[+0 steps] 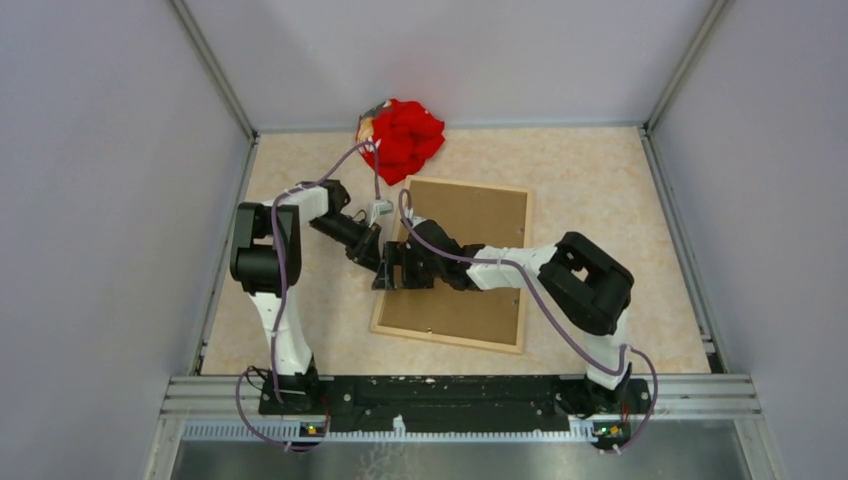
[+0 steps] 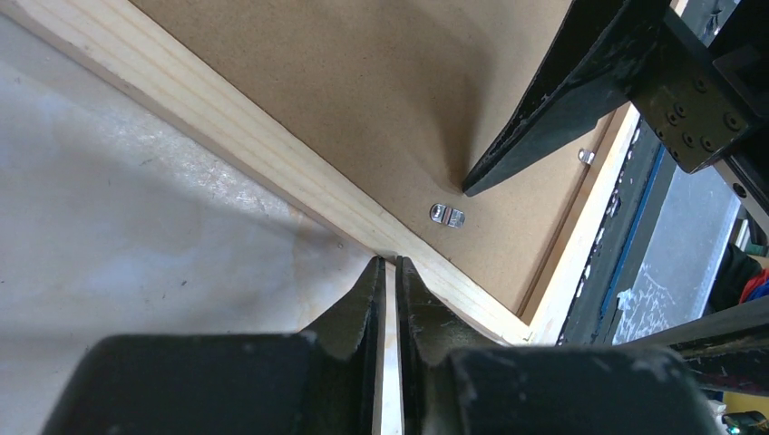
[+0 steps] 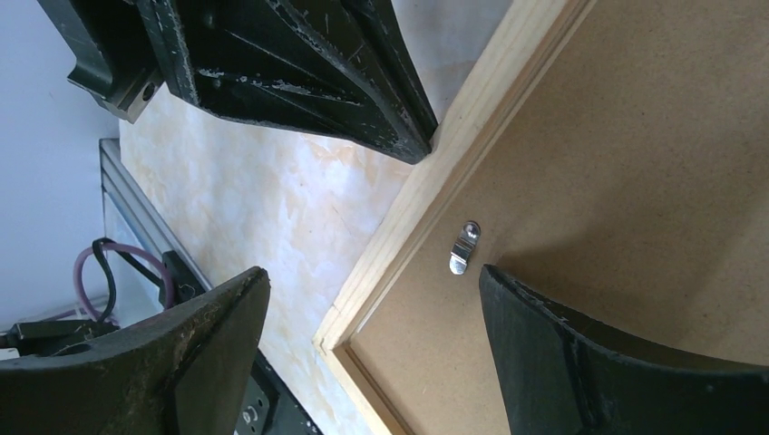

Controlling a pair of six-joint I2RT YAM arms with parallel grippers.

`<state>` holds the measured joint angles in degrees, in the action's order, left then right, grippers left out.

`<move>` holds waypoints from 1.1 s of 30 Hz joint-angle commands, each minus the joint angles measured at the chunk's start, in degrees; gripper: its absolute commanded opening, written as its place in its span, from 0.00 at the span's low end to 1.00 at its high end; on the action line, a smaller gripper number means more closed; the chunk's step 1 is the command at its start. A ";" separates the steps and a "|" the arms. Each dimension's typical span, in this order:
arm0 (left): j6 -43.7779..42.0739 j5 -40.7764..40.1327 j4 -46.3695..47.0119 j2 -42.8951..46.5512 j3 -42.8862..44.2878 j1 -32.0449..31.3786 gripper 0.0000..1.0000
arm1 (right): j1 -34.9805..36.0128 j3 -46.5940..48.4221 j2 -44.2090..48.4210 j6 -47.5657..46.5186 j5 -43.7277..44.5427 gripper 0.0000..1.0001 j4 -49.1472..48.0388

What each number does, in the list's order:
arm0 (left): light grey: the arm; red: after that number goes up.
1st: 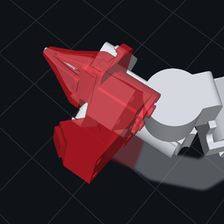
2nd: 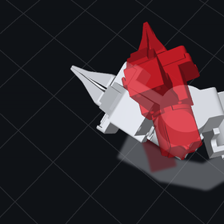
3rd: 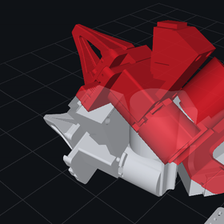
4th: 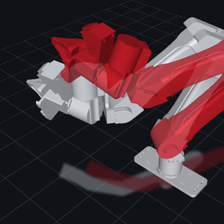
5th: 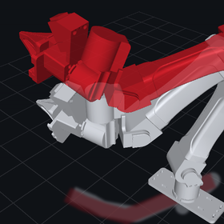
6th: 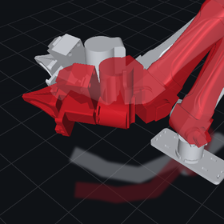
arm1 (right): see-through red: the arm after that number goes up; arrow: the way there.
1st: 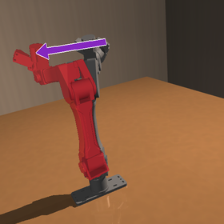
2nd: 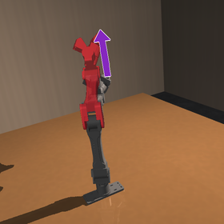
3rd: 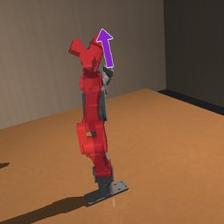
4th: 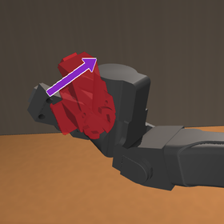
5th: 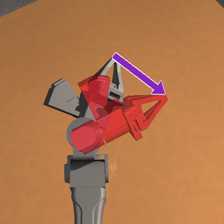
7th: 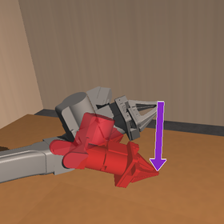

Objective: Put the photo into the frame
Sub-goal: Install the photo frame at the center of the board.

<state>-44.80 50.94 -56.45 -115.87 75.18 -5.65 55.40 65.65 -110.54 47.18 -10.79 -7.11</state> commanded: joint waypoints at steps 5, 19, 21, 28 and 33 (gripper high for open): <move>-1.03 1.00 1.42 0.12 -1.26 -0.24 0.12 | 0.94 2.17 -2.10 1.03 -0.94 0.85 -2.67; -1.17 0.96 1.69 0.61 -1.26 -0.24 0.12 | 1.47 2.18 -3.18 3.16 -1.89 0.85 -4.59; -1.21 1.05 1.71 0.61 -1.35 -0.24 0.12 | 1.47 2.18 -3.42 3.52 -1.75 0.85 -4.83; -1.29 0.96 2.00 0.83 -1.61 -0.24 0.12 | 1.58 2.55 -4.07 4.54 -0.54 0.84 -5.28; -1.36 0.80 2.09 0.91 -1.78 -0.24 0.12 | 1.56 2.37 -4.24 4.95 0.81 0.84 -5.57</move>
<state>-44.69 51.53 -55.96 -115.87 74.76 -5.39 56.10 66.54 -113.12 51.66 -11.79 -11.81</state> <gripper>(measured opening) 0.125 0.845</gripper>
